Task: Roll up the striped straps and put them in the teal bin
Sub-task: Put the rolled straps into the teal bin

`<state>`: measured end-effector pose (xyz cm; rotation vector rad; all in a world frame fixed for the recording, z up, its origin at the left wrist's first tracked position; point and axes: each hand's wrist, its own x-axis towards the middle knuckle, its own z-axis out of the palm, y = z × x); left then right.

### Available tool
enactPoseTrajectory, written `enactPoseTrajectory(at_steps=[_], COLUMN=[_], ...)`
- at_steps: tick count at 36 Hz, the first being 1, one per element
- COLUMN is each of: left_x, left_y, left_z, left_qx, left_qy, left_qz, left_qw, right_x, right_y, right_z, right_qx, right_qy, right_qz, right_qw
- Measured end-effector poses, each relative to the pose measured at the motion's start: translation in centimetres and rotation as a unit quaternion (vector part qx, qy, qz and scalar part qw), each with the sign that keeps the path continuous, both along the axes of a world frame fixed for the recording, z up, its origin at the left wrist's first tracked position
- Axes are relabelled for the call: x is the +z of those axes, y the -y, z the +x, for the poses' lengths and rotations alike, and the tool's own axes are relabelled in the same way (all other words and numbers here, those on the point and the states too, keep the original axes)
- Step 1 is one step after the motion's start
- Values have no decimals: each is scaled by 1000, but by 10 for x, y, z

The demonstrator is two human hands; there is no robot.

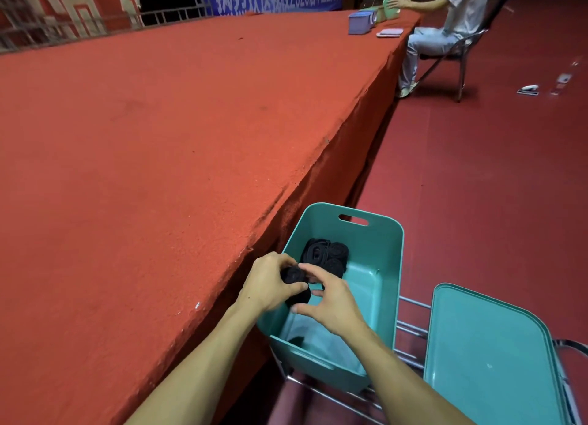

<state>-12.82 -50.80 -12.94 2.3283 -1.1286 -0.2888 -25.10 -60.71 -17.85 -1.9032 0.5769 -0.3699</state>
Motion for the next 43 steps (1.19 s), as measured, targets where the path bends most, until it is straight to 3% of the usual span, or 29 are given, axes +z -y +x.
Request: enactPoseTrajectory(at_steps=[11, 20, 33, 43], left_x=[0, -4, -18, -19], left_y=[-2, -28, -67, -69], left_z=[-10, 6, 16, 16], left_qx=[-2, -102, -138, -141], left_qy=[-23, 4, -67, -78], left_qz=[-12, 16, 42, 41], left_qw=[1000, 995, 987, 986], right_x=[4, -1, -2, -15], right_y=[-12, -3, 13, 24], right_z=[1, -3, -17, -15], right_qx=[-44, -66, -156, -278], right_qy=[-16, -48, -169, -195], right_qz=[-59, -68, -34, 36], right_qw=[997, 994, 972, 940])
